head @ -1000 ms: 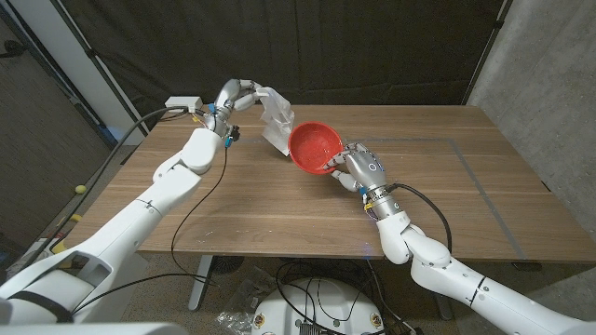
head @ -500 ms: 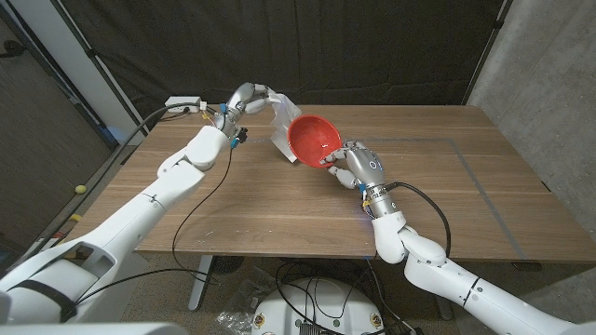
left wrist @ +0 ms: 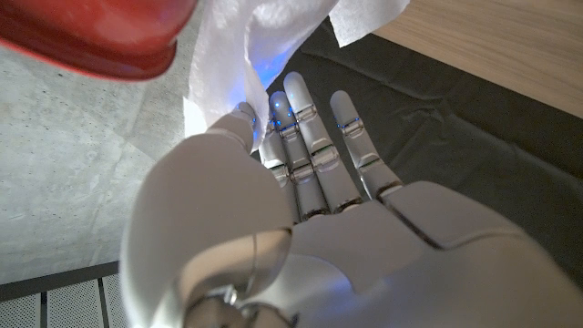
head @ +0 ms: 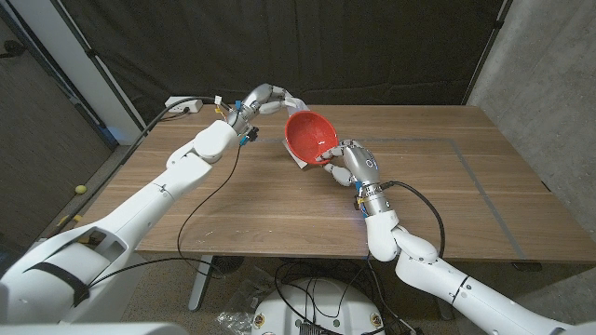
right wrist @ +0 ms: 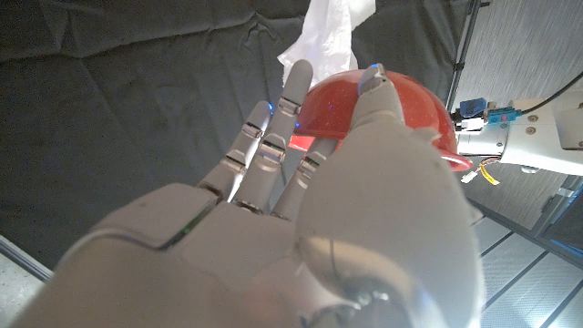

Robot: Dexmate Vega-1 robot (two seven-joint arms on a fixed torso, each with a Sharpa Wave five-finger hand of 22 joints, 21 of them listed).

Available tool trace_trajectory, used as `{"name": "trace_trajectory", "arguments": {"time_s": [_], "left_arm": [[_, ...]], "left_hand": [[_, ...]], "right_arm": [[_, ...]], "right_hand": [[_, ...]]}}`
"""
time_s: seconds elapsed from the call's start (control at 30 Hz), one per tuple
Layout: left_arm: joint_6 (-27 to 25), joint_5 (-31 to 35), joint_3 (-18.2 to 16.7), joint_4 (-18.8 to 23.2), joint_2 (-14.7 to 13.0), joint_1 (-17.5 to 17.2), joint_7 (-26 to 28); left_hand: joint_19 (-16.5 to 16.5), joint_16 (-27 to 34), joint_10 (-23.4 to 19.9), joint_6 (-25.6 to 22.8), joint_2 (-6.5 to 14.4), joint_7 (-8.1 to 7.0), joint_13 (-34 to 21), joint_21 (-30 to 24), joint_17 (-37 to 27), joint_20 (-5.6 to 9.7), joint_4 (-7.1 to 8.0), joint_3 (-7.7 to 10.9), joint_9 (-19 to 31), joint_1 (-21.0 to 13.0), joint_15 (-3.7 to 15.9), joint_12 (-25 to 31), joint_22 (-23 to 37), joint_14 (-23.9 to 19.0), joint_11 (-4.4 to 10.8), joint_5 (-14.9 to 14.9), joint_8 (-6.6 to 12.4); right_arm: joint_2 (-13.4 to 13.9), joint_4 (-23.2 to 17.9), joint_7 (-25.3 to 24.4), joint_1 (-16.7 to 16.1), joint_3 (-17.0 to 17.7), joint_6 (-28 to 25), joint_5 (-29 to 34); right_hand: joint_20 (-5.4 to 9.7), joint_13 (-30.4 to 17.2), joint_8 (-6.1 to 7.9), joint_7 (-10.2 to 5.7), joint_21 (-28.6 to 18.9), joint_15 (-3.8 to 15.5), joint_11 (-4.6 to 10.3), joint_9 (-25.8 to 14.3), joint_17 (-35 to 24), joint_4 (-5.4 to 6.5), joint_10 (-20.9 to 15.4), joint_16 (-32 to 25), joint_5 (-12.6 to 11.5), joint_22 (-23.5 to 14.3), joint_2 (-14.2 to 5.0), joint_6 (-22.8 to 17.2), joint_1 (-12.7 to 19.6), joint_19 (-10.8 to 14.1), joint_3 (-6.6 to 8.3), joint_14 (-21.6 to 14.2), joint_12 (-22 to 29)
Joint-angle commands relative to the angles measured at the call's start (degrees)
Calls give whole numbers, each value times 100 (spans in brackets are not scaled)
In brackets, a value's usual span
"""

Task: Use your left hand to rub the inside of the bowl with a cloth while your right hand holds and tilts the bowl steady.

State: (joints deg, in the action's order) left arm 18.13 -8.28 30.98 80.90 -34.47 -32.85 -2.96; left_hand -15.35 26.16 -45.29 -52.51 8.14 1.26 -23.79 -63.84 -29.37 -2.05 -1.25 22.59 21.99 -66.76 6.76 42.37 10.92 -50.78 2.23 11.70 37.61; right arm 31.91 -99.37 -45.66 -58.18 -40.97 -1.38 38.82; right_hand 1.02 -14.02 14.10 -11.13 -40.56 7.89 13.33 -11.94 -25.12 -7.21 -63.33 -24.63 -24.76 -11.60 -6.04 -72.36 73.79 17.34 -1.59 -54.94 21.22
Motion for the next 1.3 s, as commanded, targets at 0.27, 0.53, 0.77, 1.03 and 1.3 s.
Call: {"name": "trace_trajectory", "arguments": {"time_s": [0.27,0.53,0.77,1.03,1.3], "left_arm": [[198,-958,230,-674,277,493,-1498],[226,-1042,199,-671,275,470,-1542],[262,-1040,182,-641,271,450,-1515],[271,-1056,181,-666,286,452,-1523],[272,-1084,202,-726,325,477,-1569]], "left_hand": [[-56,-19,-836,4,-47,34,-76,-66,4,-28,14,68,14,-35,413,-46,-8,-139,749,55,91],[-68,-37,-872,1,-61,14,-108,-87,8,-15,26,90,3,-27,417,-82,-13,-177,757,67,131],[-72,-58,-904,-28,-66,25,-114,-105,7,-2,40,107,-54,-16,423,-125,-15,-185,759,69,146],[-56,-80,-951,-37,-73,23,-108,-124,6,-7,50,134,-110,-12,426,-187,-16,-210,751,65,167],[-34,-101,-963,-35,-70,29,-142,-142,-1,2,61,159,-134,-6,421,-228,-16,-222,737,56,198]], "right_arm": [[-411,343,-227,159,-59,-242,-218],[-633,401,-377,154,11,-465,-466],[-836,404,-539,122,106,-706,-711],[-1011,444,-693,143,71,-1306,-685],[-1149,447,-553,272,-62,-1943,-696]], "right_hand": [[-9,-44,64,147,-63,589,-353,-120,-175,-70,-752,-154,16,-45,-59,-13,100,-39,29,-172,24],[-23,-88,100,259,-105,566,-552,-168,-366,-72,-895,-306,37,-74,-24,1,112,-96,23,-266,48],[-61,-135,124,359,-151,554,-690,-203,-478,-79,-971,-380,56,-104,-12,19,130,-136,36,-295,61],[-80,-253,141,460,-236,544,-838,-223,-669,-95,-1249,-538,108,-153,0,34,163,-178,58,-370,183],[-91,-334,135,494,-293,539,-836,-194,-737,-117,-1290,-561,140,-182,-4,22,212,-207,93,-355,212]]}}
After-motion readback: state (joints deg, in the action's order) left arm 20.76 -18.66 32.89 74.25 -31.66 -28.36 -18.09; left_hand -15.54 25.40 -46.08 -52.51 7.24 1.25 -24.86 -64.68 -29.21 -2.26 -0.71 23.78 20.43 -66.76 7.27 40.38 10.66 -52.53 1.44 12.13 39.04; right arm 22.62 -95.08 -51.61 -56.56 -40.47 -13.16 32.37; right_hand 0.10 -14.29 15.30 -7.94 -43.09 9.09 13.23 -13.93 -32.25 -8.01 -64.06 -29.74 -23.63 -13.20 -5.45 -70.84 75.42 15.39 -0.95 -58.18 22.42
